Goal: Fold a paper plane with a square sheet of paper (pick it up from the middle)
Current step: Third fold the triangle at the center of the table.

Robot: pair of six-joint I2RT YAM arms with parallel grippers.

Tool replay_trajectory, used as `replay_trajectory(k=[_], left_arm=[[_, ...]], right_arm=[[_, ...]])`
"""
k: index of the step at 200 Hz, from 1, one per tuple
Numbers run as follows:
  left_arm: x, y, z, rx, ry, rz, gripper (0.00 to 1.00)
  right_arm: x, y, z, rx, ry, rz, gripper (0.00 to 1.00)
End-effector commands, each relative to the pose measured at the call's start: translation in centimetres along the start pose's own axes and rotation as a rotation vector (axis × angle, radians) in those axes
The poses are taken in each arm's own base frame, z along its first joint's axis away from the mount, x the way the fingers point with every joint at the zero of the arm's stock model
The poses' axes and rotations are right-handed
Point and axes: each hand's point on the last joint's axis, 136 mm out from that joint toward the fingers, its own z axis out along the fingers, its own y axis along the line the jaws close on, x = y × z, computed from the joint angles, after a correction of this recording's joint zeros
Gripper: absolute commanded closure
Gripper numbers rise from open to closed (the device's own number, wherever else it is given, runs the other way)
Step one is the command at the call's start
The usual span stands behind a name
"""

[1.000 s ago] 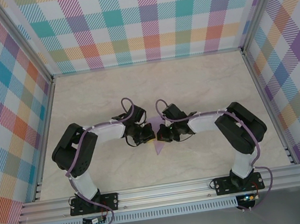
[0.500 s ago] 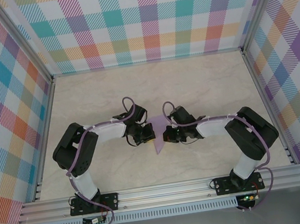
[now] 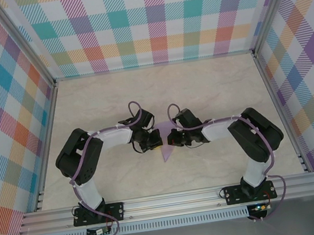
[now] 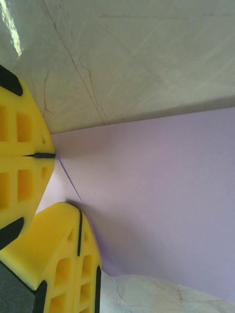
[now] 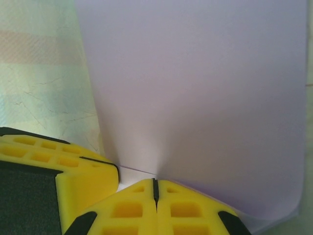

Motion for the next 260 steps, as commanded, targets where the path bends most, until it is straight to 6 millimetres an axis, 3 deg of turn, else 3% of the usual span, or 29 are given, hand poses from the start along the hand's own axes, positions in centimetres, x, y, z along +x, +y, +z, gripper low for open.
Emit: replay_trajectory(k=[1,33,68,103,132,152,179,223,237,260], left_arm=[[3.1,8.1,2.1,-0.296,0.081,-0.063,1.0],[3.2,8.1,2.3,-0.293,0.087,-0.063,1.0],[3.1,8.0,2.4,-0.284,0.085,-0.068,1.0],[3.0,7.8,2.5,-0.282,0.082,-0.073,1.0],[3.0,7.9,2.6,-0.284,0.083,-0.074,1.0],[3.0,7.9,2.5,-0.287,0.081,-0.073,1.0],[2.9,8.1,2.4,-0.293,0.077,-0.074,1.0],[3.1,8.3,2.5,-0.299,0.079,-0.072,1.0],[3.0,8.3,2.6,-0.298,0.079,-0.073,1.0],[3.0,8.2,2.6,-0.294,0.078,-0.071,1.0]], right_arm=[[0.5,-4.7,-1.0,0.122,-0.018,0.043,0.97],[-1.5,-6.9,-3.9,0.271,-0.108,0.048,0.97],[-3.0,-3.0,-6.7,0.21,-0.189,-0.008,0.96],[-1.1,1.6,-4.8,0.054,-0.095,-0.052,0.96],[0.0,3.3,-2.5,-0.018,-0.013,-0.056,0.96],[0.3,2.7,-1.1,0.0,0.022,-0.039,0.97],[0.1,0.3,-0.3,0.091,0.023,-0.014,0.98],[-2.0,-5.2,-2.5,0.226,-0.073,0.117,0.99],[-2.6,-5.0,-3.6,0.233,-0.105,0.113,0.98],[-2.5,-2.3,-4.8,0.155,-0.114,0.072,0.98]])
